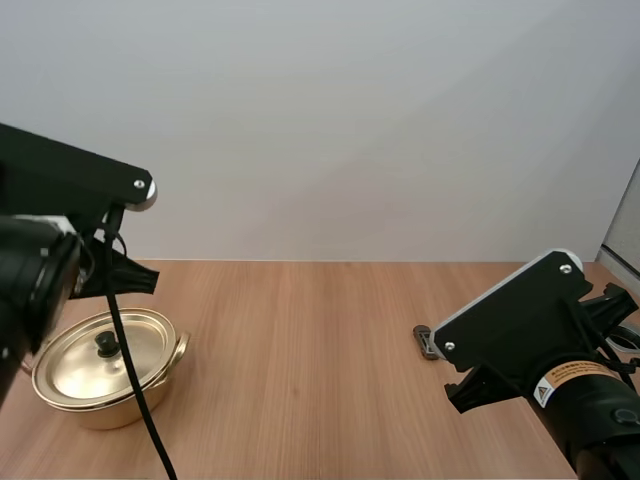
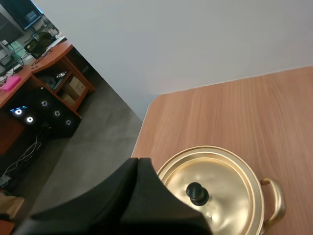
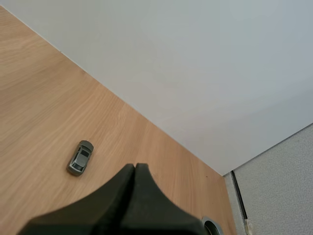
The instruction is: Open the pot, put the car inside, and close it
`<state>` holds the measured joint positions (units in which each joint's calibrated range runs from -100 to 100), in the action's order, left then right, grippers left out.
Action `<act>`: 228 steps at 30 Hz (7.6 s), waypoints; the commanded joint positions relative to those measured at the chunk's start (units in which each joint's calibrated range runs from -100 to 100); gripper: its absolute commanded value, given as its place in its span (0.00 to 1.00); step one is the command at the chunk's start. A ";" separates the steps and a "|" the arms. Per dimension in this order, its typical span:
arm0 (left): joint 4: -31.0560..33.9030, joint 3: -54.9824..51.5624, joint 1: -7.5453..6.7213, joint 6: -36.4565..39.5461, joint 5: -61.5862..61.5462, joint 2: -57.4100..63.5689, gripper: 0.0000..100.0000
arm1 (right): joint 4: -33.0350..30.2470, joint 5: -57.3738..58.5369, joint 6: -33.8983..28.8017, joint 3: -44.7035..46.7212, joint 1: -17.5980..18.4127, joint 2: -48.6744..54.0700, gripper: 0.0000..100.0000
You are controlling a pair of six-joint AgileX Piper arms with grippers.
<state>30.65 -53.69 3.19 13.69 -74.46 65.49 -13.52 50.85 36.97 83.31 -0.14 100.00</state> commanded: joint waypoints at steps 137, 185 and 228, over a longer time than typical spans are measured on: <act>-62.52 24.02 13.81 -33.52 11.59 12.99 0.00 | 12.81 -7.93 -12.41 -29.19 -0.02 -72.97 0.86; -61.50 24.02 13.81 -33.52 9.96 12.99 0.00 | 21.00 -13.79 -2.33 -29.74 -2.47 -88.04 0.81; -60.07 24.02 13.81 -33.15 9.53 13.10 0.00 | 22.27 -15.59 2.79 -32.28 -2.47 -98.35 0.00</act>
<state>-29.67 -29.66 17.00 -19.46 -65.02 78.48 8.75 36.27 38.73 51.00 -2.61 1.19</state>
